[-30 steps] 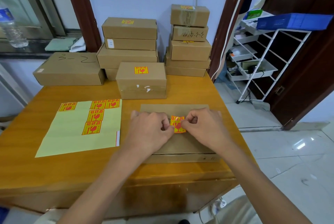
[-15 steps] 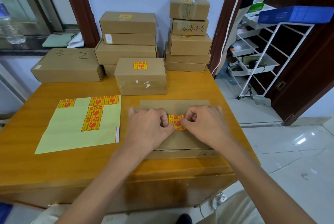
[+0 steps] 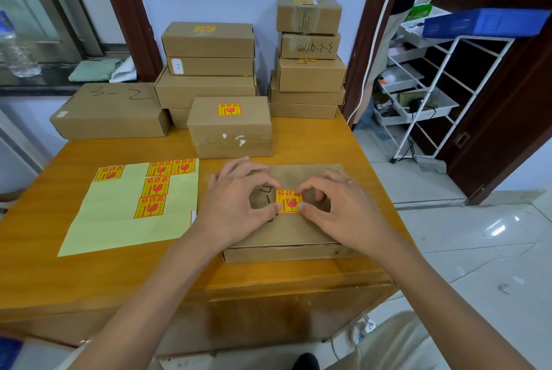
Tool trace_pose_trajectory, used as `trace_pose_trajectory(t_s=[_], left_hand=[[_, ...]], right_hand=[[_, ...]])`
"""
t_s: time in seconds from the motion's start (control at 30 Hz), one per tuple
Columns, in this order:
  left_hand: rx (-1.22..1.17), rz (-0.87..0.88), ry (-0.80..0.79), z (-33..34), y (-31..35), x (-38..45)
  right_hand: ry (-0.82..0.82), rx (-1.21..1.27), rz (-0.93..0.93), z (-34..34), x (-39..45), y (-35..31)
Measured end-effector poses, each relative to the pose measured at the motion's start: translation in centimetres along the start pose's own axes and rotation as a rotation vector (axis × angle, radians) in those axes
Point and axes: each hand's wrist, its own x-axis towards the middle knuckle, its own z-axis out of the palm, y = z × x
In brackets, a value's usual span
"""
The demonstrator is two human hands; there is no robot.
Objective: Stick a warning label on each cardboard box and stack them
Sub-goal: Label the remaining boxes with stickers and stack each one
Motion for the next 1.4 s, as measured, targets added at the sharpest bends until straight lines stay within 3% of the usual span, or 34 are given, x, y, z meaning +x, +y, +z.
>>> trace_pose_trajectory(t_s=[0.23, 0.43, 1.13, 1.4], left_hand=[[-0.011, 0.004, 0.016, 0.9, -0.5, -0.4], [0.002, -0.008, -0.093, 1.0, -0.5, -0.2], [-0.216, 0.039, 0.004, 1.6, -1.7, -0.7], [-0.248, 0.005, -0.015, 1.5, -1.4, -0.8]], right_hand=[[0.004, -0.017, -0.037, -0.1, 0.3, 0.0], [0.016, 0.028, -0.036, 0.5, 0.2, 0.2], [0.055, 0.149, -0.008, 0.9, 0.2, 0.9], [0.071, 0.01, -0.038, 1.0, 0.2, 0.7]])
